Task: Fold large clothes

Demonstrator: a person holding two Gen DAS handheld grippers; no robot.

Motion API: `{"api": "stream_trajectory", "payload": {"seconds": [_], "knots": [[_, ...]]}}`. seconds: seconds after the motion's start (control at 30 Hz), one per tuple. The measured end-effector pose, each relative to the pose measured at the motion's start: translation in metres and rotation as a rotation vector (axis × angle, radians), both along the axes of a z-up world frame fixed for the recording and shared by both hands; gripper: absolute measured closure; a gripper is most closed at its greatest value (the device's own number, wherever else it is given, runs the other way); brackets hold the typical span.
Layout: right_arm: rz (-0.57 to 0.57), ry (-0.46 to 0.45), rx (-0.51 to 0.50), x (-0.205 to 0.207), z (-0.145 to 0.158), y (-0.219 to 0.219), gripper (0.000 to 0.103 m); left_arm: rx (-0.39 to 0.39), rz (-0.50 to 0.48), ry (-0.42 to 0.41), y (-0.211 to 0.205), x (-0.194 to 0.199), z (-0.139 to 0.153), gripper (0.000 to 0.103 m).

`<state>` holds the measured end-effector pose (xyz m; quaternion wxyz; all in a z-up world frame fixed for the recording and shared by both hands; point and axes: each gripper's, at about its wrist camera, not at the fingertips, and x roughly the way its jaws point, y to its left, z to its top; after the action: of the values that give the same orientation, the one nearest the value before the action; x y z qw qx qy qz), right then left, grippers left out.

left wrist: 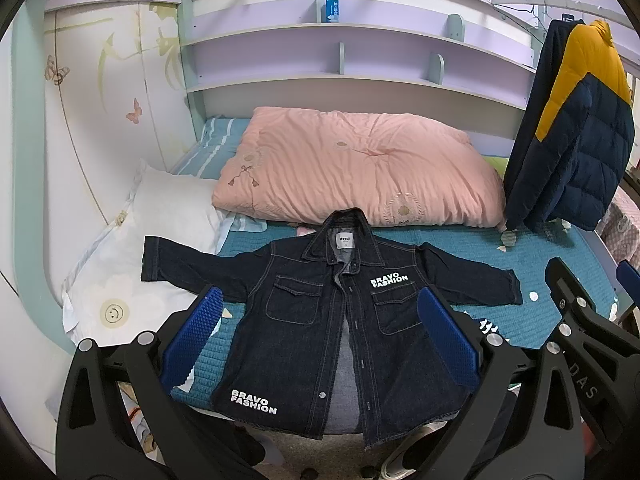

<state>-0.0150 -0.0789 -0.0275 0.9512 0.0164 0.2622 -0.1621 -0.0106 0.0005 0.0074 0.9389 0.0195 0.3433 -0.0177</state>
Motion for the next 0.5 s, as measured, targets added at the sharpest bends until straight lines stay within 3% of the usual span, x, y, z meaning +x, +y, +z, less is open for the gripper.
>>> {"api": "stream_trajectory", "payload": {"seconds": [0.5], "knots": [[-0.002,0.002,-0.002,0.0005,0.0001,0.0001,0.007,0.001,-0.002,0.002,0.0004,-0.0010,-0.0033,0.005]]}}
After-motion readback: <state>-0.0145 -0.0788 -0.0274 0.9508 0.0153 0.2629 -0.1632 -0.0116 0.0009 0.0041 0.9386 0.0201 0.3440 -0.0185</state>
